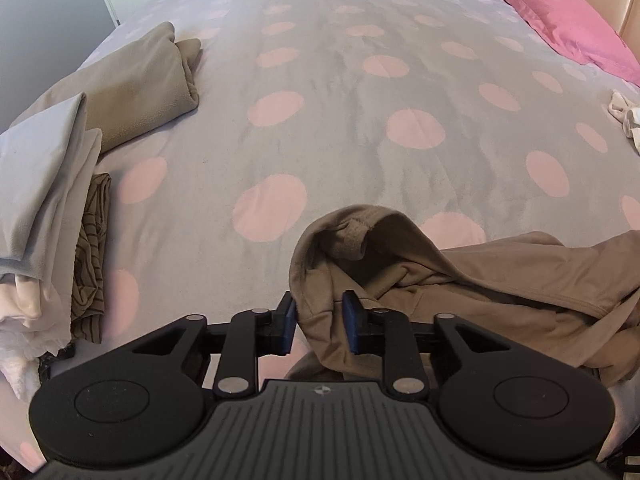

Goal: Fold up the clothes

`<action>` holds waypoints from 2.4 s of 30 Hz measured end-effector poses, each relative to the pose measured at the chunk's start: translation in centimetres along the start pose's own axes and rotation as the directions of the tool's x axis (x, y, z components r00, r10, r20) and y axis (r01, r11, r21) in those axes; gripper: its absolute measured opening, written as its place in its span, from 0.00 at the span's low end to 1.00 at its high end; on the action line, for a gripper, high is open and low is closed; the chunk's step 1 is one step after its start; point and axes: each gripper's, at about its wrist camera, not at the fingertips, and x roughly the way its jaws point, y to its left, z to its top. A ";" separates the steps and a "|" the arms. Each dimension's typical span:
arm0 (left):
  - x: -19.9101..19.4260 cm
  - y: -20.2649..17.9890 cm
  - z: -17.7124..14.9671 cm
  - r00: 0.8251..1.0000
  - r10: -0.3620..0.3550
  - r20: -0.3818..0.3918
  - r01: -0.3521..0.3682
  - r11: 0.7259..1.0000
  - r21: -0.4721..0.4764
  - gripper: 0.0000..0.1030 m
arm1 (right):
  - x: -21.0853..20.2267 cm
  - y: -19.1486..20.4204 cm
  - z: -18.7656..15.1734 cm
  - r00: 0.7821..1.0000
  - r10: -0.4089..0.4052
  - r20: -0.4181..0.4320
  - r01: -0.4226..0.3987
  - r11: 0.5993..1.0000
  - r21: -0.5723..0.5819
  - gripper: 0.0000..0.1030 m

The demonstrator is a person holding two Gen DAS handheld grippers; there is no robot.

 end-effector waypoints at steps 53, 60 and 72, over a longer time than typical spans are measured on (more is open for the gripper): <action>-24.1 -0.1 5.7 0.708 0.039 0.705 -0.026 0.999 -0.029 0.02 | -14.8 -12.1 2.5 0.719 -0.693 0.053 0.624 0.677 0.390 0.02; -33.2 0.1 4.1 0.521 0.009 0.854 0.054 0.998 -0.044 0.02 | -22.2 -13.2 5.5 0.539 -0.835 0.112 0.671 0.506 0.542 0.02; -41.0 -0.6 -1.2 0.327 -0.028 0.944 0.091 0.996 -0.002 0.02 | -32.0 -9.8 6.5 0.437 -0.884 0.166 0.591 0.421 0.688 0.02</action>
